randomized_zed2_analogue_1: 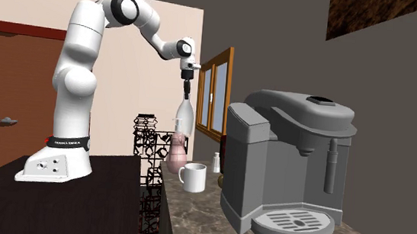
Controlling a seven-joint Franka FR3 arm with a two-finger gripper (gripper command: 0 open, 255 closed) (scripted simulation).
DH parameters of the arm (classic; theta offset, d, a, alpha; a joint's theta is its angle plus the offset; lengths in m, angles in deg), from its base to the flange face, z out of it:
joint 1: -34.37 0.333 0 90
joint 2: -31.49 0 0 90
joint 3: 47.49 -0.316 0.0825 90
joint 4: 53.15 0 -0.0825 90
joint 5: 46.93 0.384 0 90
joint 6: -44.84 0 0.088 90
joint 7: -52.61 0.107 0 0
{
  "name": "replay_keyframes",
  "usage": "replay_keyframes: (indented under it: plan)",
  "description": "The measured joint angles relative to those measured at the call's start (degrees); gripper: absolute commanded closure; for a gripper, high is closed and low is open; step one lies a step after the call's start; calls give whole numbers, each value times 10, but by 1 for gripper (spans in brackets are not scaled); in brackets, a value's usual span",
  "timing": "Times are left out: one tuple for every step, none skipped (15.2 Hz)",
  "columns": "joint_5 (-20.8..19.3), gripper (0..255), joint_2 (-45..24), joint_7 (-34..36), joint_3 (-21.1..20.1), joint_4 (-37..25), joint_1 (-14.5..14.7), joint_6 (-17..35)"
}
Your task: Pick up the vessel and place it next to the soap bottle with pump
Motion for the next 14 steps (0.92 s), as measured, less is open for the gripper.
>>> replay_keyframes:
  plan:
    - [0,255,0,1,0,6,0,6]
    - [-1,255,-2,1,0,11,0,13]
    - [-2,255,-4,3,0,16,1,20]
    - [-2,255,-6,2,0,23,0,28]
    - [-3,255,-10,4,1,26,0,36]
    - [-4,255,-10,4,1,33,0,43]
    - [-4,255,-12,5,1,39,0,51]
    - [-5,255,-12,6,1,48,0,59]
    - [-6,255,-15,6,1,51,0,65]
    - [-7,255,-18,7,1,54,0,71]
    - [-7,255,-20,7,2,59,0,78]
    - [-8,255,-22,8,2,65,0,86]
    - [-9,255,-25,10,2,68,1,92]
    - [-11,255,-29,11,2,70,1,98]
